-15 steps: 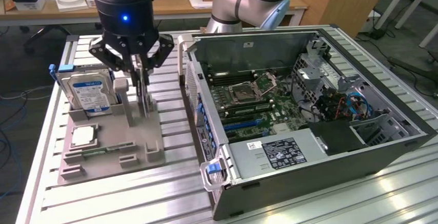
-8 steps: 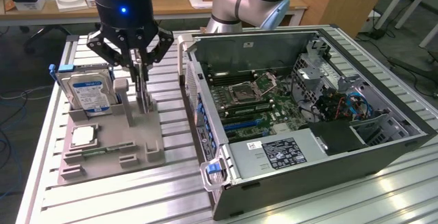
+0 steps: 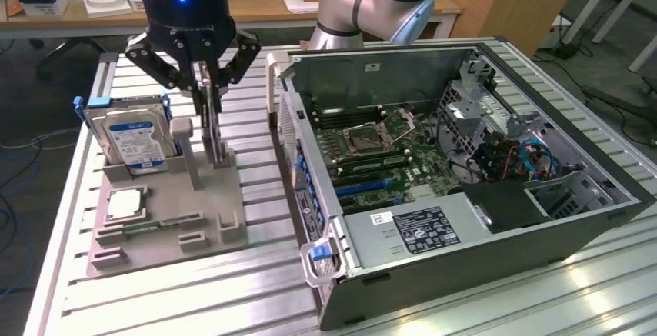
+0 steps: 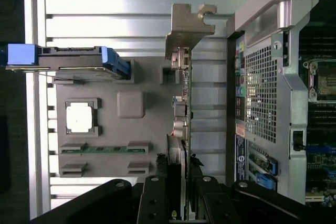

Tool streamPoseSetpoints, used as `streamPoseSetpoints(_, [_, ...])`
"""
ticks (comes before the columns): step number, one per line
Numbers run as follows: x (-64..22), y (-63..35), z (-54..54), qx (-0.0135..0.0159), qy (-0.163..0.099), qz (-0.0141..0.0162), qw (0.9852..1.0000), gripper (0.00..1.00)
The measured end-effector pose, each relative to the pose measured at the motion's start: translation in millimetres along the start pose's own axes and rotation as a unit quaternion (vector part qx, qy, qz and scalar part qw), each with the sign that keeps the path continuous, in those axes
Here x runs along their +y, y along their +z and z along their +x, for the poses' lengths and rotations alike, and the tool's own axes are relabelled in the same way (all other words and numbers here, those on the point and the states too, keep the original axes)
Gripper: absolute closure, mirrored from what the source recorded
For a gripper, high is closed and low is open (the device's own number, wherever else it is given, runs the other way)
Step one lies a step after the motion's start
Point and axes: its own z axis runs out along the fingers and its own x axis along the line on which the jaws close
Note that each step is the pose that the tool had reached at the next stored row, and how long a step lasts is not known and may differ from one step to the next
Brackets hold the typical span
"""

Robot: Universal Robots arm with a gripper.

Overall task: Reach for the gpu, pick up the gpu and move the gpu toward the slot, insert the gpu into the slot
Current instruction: 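Pick up the gpu and move the gpu toward the slot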

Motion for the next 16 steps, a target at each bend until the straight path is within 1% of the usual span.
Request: streamPoseSetpoints(16, [1.2, -28.0, -0.2, -0.0002, 0.000, 0.0000, 1.0000, 0.74])
